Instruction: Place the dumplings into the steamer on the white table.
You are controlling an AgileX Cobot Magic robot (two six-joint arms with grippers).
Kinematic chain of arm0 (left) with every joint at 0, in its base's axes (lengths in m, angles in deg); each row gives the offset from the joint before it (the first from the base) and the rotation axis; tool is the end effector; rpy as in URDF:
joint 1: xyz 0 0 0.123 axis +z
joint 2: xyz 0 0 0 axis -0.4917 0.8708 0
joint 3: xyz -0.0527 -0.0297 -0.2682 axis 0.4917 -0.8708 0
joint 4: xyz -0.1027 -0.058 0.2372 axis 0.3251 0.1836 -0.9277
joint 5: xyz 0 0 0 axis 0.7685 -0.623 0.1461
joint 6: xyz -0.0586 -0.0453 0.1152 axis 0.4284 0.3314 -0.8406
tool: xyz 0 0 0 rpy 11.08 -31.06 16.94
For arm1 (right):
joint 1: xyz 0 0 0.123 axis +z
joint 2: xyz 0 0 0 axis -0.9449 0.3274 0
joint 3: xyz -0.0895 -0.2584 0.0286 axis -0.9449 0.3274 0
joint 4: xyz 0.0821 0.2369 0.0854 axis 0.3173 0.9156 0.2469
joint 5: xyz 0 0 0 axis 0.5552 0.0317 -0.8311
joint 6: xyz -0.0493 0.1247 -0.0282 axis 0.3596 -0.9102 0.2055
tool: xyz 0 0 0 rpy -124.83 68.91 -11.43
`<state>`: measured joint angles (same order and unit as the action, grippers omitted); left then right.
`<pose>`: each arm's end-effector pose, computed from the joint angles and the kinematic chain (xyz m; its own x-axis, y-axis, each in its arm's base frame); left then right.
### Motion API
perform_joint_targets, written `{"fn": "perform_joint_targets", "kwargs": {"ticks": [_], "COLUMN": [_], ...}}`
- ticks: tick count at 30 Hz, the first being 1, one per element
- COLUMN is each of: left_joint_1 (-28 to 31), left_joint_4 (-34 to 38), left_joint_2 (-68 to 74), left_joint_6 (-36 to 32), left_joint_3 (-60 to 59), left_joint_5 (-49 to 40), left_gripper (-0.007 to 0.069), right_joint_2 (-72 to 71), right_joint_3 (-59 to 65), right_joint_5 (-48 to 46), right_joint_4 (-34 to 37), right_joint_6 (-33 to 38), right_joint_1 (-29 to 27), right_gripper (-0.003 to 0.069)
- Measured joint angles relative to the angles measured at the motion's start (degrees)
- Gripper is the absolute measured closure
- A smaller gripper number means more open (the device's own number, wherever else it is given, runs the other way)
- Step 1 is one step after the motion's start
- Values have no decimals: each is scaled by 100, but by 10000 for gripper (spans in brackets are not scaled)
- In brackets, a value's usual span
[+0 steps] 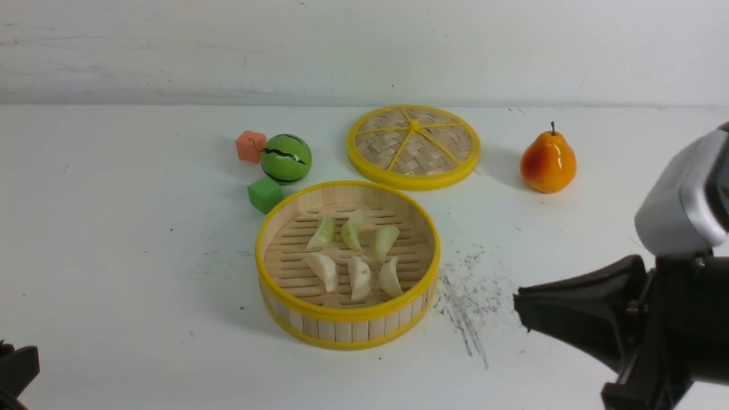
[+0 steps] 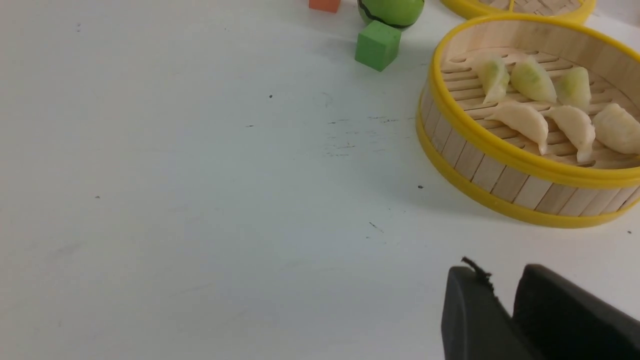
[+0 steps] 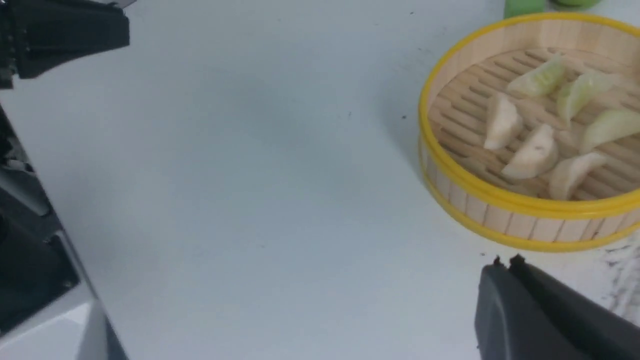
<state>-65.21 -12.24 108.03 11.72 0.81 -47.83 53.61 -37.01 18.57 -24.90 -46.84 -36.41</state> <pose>0.1414 -0.0440 0.2489 -0.4262 -0.0005 -0.9046 0.1940 0.9767 -0.0919 0.1784 0.1684 0.3097 -0.4011 -0.2406 -0.8839 -0.7346 0.6609 0.1535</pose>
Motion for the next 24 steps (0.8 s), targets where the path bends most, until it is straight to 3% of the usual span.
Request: {"fn": "perform_joint_targets", "kwargs": {"ticks": [7,12,13,15,19,24], "left_joint_1": [0,0,0,0,0,0], "left_joint_4": [0,0,0,-18,-18,-18], "left_joint_2": [0,0,0,0,0,0], "left_joint_6": [0,0,0,0,0,0], "left_joint_3": [0,0,0,0,0,0], "left_joint_5": [-34,-103,-109,-138,-142,-173], "left_gripper": [487,481,481,478,473,466], "right_joint_2": [-797,-2320,-2320,-3207,-4003,-5120], "right_joint_3": [285,2012,2012,3038,3803,4529], "right_joint_5": [291,2367,2367,3185,3300,3080], "right_joint_4": [-965,-1118,-1118,-1189,-1669,-2449], "right_joint_6": [235,239,239,187,-197,-1382], "right_joint_1": [-161,-671,-700,-1192,-1906,-2887], "right_gripper": [670,669,669,669,667,667]}}
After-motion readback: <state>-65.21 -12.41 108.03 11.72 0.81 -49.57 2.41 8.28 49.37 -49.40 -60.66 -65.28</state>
